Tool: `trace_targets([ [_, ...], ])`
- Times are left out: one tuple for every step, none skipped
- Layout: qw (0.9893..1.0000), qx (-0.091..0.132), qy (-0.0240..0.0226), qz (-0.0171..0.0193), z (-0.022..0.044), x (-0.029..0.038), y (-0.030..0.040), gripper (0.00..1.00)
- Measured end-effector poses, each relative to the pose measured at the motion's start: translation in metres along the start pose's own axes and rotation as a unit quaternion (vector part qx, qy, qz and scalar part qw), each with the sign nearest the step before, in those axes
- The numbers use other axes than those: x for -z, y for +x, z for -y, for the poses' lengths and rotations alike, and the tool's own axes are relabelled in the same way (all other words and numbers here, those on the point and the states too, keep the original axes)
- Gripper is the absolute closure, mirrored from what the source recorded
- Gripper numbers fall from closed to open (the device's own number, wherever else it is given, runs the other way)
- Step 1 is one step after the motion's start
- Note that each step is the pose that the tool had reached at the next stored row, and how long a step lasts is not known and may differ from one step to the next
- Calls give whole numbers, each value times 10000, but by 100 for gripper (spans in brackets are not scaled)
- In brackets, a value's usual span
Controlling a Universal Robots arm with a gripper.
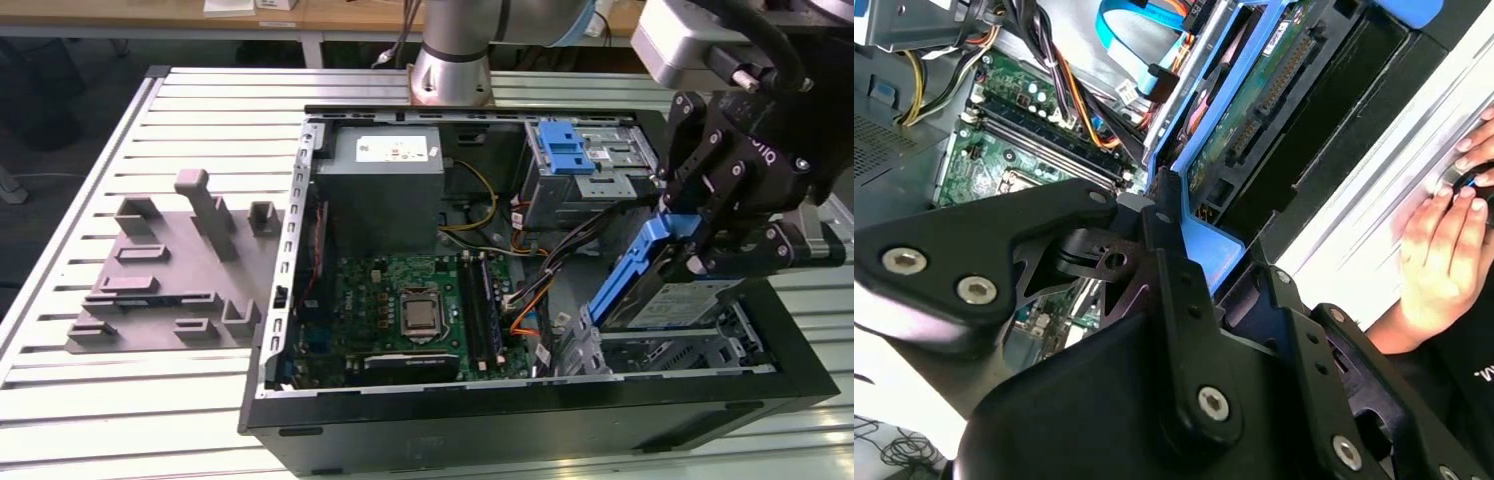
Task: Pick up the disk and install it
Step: 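Insert the disk into the insertion slot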
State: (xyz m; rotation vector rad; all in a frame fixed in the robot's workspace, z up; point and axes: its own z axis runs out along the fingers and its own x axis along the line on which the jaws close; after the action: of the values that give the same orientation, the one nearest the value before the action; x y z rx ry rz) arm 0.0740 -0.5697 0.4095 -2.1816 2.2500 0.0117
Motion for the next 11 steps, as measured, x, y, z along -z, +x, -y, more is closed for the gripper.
trace_targets([
  [10000, 0, 0, 0, 0, -9, 0, 64],
  [10000, 0, 0, 0, 0, -18, 0, 64],
  [10000, 0, 0, 0, 0, -27, 0, 64],
  [10000, 0, 0, 0, 0, -34, 0, 64],
  [10000, 0, 0, 0, 0, -36, 0, 64],
  [10000, 0, 0, -1, 0, -37, 1, 64],
  [10000, 0, 0, 0, 0, -38, 0, 64],
  [10000, 0, 0, 0, 0, -38, 0, 64],
  [10000, 0, 0, 1, 0, -40, 0, 64],
  [10000, 0, 1, 1, -1, -43, 0, 64],
  [10000, 1, 2, 1, -2, -46, 0, 64],
])
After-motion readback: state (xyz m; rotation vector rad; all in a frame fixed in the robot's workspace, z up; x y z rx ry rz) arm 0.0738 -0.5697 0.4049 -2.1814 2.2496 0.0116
